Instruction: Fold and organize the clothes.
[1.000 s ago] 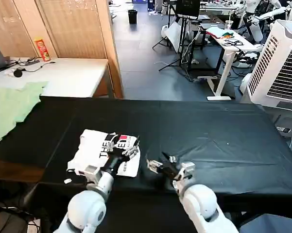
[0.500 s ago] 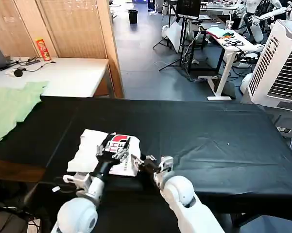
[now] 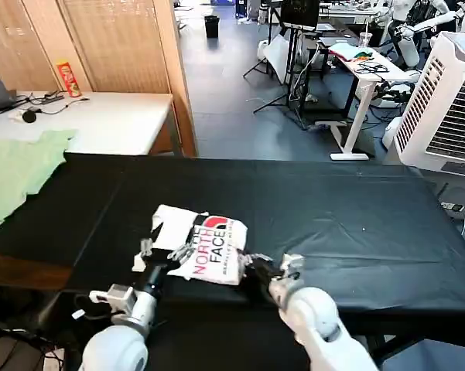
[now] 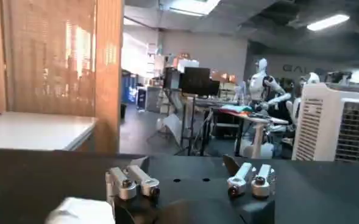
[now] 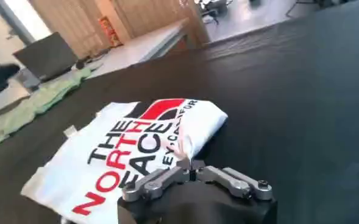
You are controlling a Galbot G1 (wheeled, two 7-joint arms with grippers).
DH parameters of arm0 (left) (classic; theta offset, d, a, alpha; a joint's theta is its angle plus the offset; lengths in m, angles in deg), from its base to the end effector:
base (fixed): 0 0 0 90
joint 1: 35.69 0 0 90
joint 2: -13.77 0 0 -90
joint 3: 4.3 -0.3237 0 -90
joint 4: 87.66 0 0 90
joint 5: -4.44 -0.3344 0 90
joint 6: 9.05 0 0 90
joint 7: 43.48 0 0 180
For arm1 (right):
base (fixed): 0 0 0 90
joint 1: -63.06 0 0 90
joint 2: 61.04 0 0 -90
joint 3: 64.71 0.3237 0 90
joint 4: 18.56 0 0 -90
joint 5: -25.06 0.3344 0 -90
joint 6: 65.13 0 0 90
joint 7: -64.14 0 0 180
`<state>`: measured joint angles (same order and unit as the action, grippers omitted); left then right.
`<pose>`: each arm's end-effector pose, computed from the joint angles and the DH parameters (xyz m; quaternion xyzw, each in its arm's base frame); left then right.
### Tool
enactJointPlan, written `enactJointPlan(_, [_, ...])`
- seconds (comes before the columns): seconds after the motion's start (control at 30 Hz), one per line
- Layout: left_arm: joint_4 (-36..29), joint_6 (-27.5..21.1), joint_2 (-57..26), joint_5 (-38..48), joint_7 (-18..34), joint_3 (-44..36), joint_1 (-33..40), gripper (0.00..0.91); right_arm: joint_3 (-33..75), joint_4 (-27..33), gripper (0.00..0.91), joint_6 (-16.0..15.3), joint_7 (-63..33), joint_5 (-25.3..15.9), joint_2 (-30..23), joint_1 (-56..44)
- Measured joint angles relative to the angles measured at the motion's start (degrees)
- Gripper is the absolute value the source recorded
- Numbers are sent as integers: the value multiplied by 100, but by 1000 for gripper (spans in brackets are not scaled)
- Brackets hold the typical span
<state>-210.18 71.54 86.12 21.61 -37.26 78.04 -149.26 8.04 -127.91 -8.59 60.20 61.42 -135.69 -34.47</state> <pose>0.1967 0.0078 -0.2479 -0.0880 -0.9950 0.0305 0.0364 0.2686 0.0339 -0.2676 0.2138 -0.9310 -0.1424 0.2593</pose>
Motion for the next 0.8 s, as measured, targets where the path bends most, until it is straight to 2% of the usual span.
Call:
enactJointPlan(0.1, [62,37,-35,72,54,49,-28,878,250,-332,878,-8,117,-54,277,-262])
enactJointPlan(0.23, [176,282,-63,72,57,101,-66,878,440,-628,878,106,337,-340,622,-540])
enactJointPlan(0.43, [198,244,-80,-78,208,118,-208,878,508,-712,878,633,572,-1197,1074,-834])
enactJointPlan(0.53, [157,353,-147,-125,214,188,-330,878,534,-787,878,1013,524,-1599,1226,-1000])
enactJointPlan(0.7, [24,475,-281,-122,252,406,-662,878,654,-959,878,2077,205,-1985,1215,-1455])
enactJointPlan(0.8, [-66,566,-336,-106,264,587,-959,878,753,-1059,878,2585,4,-2227,1167,-1826])
